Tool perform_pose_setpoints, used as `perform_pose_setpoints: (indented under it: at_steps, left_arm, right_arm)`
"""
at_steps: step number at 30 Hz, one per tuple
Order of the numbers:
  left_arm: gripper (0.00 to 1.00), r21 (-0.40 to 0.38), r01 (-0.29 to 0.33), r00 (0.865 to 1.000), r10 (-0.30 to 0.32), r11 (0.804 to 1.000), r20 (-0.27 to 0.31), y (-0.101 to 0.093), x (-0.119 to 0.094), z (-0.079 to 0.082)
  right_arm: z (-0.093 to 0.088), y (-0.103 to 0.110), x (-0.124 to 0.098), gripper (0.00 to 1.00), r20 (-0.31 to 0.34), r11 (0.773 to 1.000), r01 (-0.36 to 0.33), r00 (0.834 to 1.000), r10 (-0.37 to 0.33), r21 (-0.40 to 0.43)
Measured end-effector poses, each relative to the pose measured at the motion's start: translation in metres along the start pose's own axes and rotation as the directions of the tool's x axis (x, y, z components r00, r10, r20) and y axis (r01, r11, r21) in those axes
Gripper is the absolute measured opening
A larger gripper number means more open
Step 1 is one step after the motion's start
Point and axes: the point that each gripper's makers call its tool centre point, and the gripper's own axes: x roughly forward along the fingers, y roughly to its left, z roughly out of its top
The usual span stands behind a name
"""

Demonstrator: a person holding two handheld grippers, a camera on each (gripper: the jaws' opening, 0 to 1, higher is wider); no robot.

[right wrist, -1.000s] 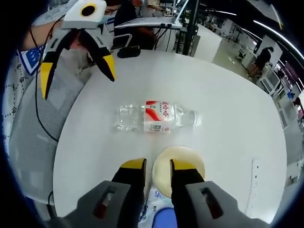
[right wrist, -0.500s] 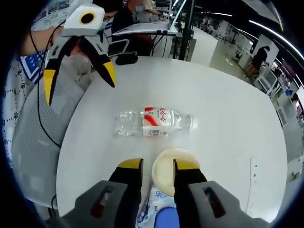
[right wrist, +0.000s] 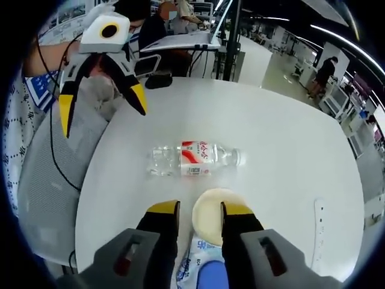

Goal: Arrange the tabletop items into an orderly group along one side of the table until the central work area is clear of visible clutter.

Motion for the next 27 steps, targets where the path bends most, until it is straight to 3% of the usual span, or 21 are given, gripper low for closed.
perform_pose_setpoints:
  at_steps: [13,23,27]
  left_arm:
    - [0.67,0.01,0.004,1.0,-0.004,1.0,0.006,-0.004,-0.002,0.006]
    - [0.67,0.01,0.008,1.0,-0.008,1.0,0.013,-0.004,-0.004,0.005]
    - [0.67,0.008,0.01,1.0,-0.01,1.0,0.018,-0.004,-0.005,0.006]
  right_arm:
    - [0.0,0.003,-0.006,0.32,0.003,0.999,-0.004,1.0,0.004,0.034]
    - [0.026,-0.004,-0.016,0.35,0.09,0.99,0.0,0.996,-0.012,0.142]
    - [0.033,-0.007,-0.015,0.36,0.094,0.99,0.006,0.995,-0.019,0.143]
